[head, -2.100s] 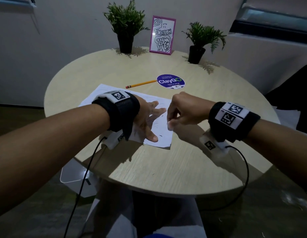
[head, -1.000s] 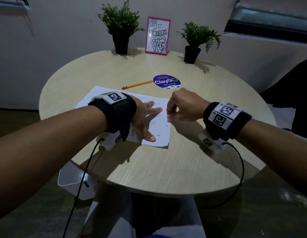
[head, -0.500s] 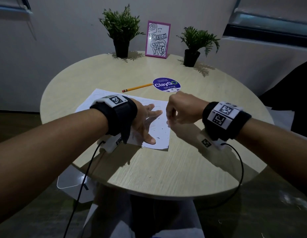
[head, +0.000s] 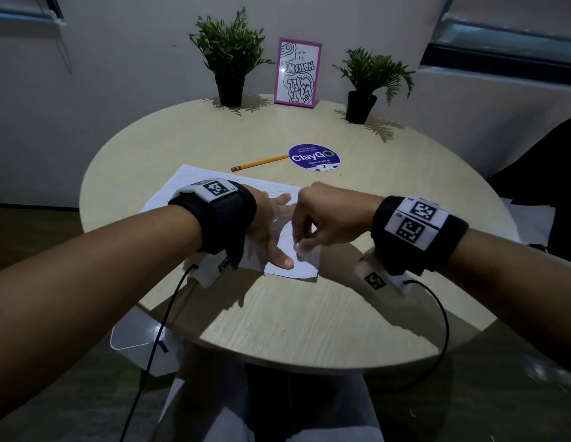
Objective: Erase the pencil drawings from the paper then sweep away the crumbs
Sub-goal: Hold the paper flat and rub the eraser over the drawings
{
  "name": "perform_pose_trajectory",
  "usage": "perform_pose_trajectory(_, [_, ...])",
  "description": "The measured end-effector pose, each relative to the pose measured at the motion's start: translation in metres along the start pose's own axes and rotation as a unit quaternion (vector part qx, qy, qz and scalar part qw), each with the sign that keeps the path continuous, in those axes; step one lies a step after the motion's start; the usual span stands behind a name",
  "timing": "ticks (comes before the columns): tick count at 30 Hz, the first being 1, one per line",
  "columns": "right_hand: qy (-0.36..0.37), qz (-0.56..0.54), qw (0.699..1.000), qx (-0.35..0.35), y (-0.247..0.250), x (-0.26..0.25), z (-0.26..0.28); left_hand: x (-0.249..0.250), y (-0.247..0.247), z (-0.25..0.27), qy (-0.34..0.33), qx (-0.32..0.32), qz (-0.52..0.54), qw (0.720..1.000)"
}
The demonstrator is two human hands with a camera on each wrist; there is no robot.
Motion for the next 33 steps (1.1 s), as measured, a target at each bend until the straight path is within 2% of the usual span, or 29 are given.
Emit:
perform_pose_trajectory(3, [-0.063,0.030,0.994,0.089,0.021,0.021,-0.012,0.001,0.007,0.009,-0.002,0.028,0.018,0.999])
perform_pose_trajectory(5, [-0.084,0.071,0.989,0.101,0.020,0.026,-0.018,0.001,0.006,0.011,0.004,0.031,0.017,0.999])
perform_pose_trajectory(7, [-0.067,0.083,0.991,0.079,0.011,0.014,-0.018,-0.002,0.005,0.007,0.012,0.027,0.018,0.999])
perform_pose_trajectory(11, [0.006,0.009,1.000,0.009,-0.003,-0.016,-0.010,-0.009,0.005,0.005,0.035,0.008,0.056,0.998])
perform_pose_trajectory(14, [-0.033,-0.001,0.999,0.034,0.012,0.013,-0.018,0.002,0.006,0.010,-0.003,0.034,0.019,0.999])
perform_pose_trajectory(17, [-0.062,0.030,0.996,0.063,0.015,0.022,-0.021,0.002,0.007,0.013,0.009,0.038,0.007,0.999])
perform_pose_trajectory(21, [-0.011,0.021,0.999,0.031,-0.001,-0.009,-0.013,-0.001,0.003,0.006,0.013,0.008,0.006,1.000])
perform_pose_trajectory(23, [-0.003,0.003,1.000,0.018,0.000,-0.005,-0.013,-0.003,0.001,0.001,0.006,0.008,0.012,1.000])
perform_pose_trajectory(27, [-0.070,0.027,0.995,0.064,0.017,0.032,-0.019,-0.002,0.004,0.003,0.008,0.029,0.007,1.000])
perform_pose_trajectory(29, [-0.056,0.036,0.996,0.059,0.013,0.023,-0.019,-0.002,0.003,0.002,0.013,0.022,0.004,1.000])
perform_pose_trajectory(33, [0.025,0.013,1.000,0.009,-0.003,-0.013,-0.015,0.002,0.000,0.004,-0.002,0.001,-0.010,1.000])
Point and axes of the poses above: each hand's wrist, its own z-axis away from the middle knuckle, its own y-axis out of the back of the hand, x = y × z, the point moved 10 cm from there along -z, towards the middle knuckle, and after that the axes turned 5 degrees about y, right-handed, at the moved point
